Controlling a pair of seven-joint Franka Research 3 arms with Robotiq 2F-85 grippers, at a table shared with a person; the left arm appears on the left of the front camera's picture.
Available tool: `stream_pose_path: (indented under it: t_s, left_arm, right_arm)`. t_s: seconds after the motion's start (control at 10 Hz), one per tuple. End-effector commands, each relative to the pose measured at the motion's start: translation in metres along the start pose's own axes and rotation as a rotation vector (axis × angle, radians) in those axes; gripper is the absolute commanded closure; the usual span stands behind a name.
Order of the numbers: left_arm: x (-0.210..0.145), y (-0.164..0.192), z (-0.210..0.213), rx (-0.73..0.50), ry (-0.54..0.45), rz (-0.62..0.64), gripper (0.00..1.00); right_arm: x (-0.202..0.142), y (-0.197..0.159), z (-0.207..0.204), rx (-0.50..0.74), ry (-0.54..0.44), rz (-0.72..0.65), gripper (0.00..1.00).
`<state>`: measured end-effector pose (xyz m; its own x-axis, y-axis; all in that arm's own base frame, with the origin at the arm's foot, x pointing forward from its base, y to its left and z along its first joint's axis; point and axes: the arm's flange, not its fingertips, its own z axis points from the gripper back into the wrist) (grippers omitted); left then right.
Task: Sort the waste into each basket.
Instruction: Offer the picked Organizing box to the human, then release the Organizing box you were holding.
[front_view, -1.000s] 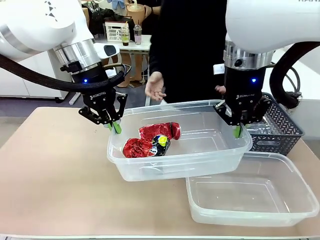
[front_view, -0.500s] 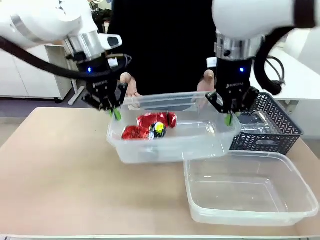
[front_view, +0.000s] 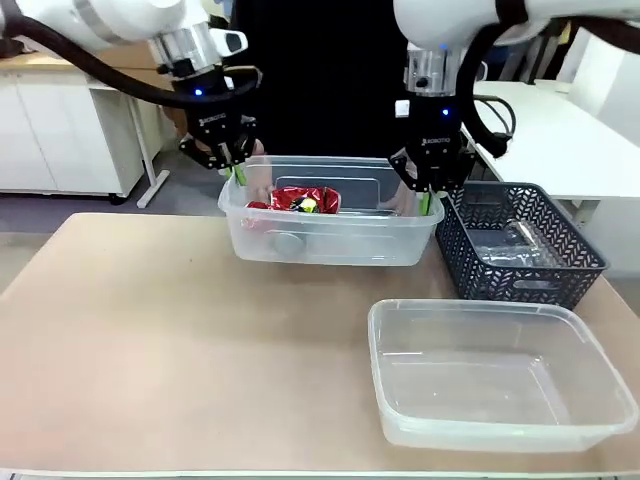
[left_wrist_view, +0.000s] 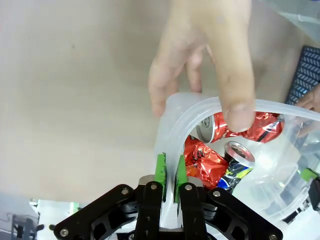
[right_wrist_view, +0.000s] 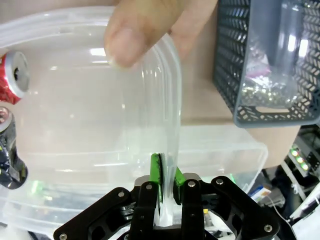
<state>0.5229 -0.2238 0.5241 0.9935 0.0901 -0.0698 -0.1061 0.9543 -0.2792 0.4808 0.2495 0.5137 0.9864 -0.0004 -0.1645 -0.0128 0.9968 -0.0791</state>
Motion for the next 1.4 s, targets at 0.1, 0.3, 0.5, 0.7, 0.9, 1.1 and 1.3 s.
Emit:
stream_pose_path:
  t_s: [0.1, 0.3, 0.5, 0.7, 0.9, 1.1, 1.3]
  left_arm:
    - [-0.014, -0.006, 0.012, -0.031, -0.014, -0.034, 0.91]
    - [-0.014, -0.006, 0.012, -0.031, -0.014, -0.034, 0.91]
    - [-0.014, -0.006, 0.012, -0.031, -0.014, -0.034, 0.91]
    - [-0.014, -0.006, 0.012, -0.031, -0.014, -0.034, 0.91]
    - [-0.014, -0.006, 0.012, -0.031, -0.014, -0.034, 0.91]
    - [-0.012, -0.004, 0.013, 0.002, 0.003, -0.056, 0.34]
    - [-0.019, 0.001, 0.024, -0.01, -0.036, -0.049, 0.0]
  right_arm:
    - [-0.001, -0.001, -0.001, -0.007, 0.006, 0.0, 0.95]
    - [-0.001, -0.001, -0.001, -0.007, 0.006, 0.0, 0.95]
    - [-0.001, -0.001, -0.001, -0.007, 0.006, 0.0, 0.95]
    - [-0.001, -0.001, -0.001, -0.007, 0.006, 0.0, 0.95]
    - [-0.001, -0.001, -0.001, -0.007, 0.006, 0.0, 0.95]
    - [-0.003, -0.014, 0.006, 0.034, -0.074, -0.039, 0.39]
    - [-0.013, -0.023, 0.013, 0.126, -0.201, -0.046, 0.0]
